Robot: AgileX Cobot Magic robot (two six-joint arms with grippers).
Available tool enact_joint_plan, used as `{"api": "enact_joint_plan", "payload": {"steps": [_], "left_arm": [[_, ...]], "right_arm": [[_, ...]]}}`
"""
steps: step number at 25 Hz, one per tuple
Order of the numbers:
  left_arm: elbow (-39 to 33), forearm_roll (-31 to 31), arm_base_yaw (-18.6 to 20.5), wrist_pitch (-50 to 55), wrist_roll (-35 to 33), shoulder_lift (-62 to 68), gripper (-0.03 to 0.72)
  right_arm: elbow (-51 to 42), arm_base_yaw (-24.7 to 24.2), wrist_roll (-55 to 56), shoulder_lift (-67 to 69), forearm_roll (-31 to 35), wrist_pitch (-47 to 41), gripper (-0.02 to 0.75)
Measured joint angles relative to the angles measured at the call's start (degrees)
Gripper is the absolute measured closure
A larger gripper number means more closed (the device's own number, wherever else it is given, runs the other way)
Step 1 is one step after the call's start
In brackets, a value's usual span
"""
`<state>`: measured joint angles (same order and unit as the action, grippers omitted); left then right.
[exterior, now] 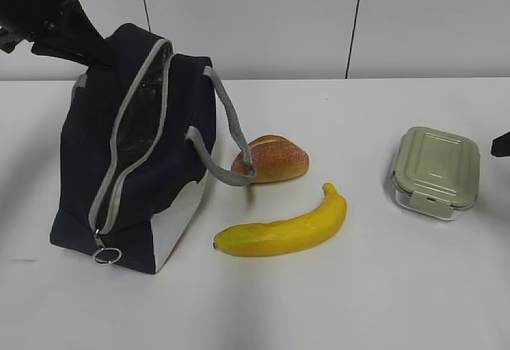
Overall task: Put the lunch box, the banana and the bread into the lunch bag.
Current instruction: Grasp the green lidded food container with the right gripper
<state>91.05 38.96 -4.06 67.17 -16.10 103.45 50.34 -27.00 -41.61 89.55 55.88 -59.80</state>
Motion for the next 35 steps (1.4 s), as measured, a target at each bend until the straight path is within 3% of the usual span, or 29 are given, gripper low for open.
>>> {"api": "enact_joint_plan", "payload": {"steps": [7,13,18,35], "left_arm": [[0.00,-0.14,0.00,0.00,0.00,0.00,0.699],[0.00,-0.14,0.00,0.00,0.00,0.00,0.699],[0.00,-0.14,0.00,0.00,0.00,0.00,0.699],[0.00,-0.37,-1.96,0.00,-0.10,0.00,0.700]], "right_arm": [[5.23,-0.09,-3.24,8.86,1.04,3.45,0.171],[6.55,-0.09,-10.13,17.90,9.08,4.73,0.171],[9.92,-0.09,-12.58,24.99,10.64,4.73,0.151],[15.38,-0.09,-18.81,31.57,14.92,-0.51,0.144]]}}
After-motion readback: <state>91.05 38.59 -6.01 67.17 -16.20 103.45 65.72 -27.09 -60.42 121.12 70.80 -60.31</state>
